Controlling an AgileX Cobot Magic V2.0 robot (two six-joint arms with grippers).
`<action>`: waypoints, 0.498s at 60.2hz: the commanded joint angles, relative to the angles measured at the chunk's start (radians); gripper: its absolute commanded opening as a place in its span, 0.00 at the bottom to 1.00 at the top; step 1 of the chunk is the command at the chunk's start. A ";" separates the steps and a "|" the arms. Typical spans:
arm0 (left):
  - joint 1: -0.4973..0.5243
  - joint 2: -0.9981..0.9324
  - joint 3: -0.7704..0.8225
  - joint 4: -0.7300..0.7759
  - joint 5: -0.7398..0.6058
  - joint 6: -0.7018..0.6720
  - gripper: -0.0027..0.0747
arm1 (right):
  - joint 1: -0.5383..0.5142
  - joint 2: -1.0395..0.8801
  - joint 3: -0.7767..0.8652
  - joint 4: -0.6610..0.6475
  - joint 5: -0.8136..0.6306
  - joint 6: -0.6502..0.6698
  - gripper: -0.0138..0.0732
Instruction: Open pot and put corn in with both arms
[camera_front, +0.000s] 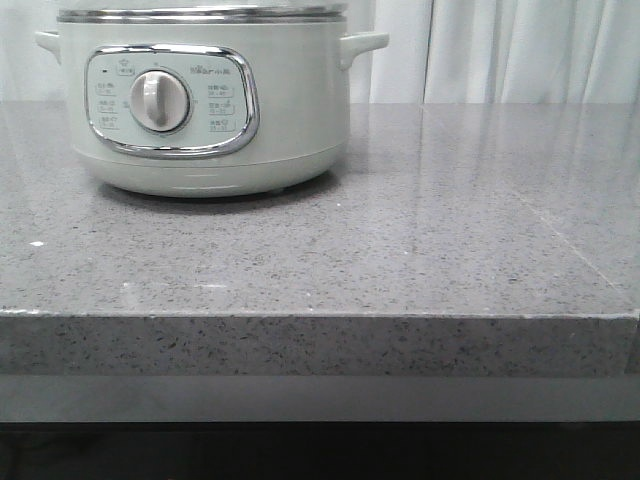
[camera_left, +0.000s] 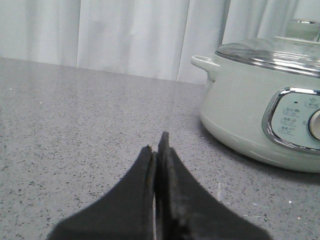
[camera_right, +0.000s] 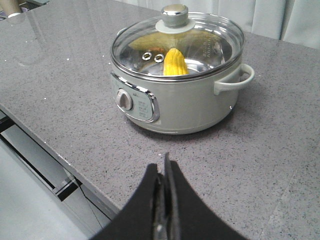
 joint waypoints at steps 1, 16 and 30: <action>0.002 -0.022 0.005 -0.008 -0.084 0.000 0.01 | -0.004 -0.006 -0.020 0.011 -0.072 -0.003 0.08; 0.002 -0.020 0.005 -0.008 -0.084 0.000 0.01 | -0.218 -0.128 0.156 -0.005 -0.289 -0.003 0.08; 0.002 -0.020 0.005 -0.008 -0.084 0.000 0.01 | -0.449 -0.340 0.415 -0.005 -0.403 -0.003 0.08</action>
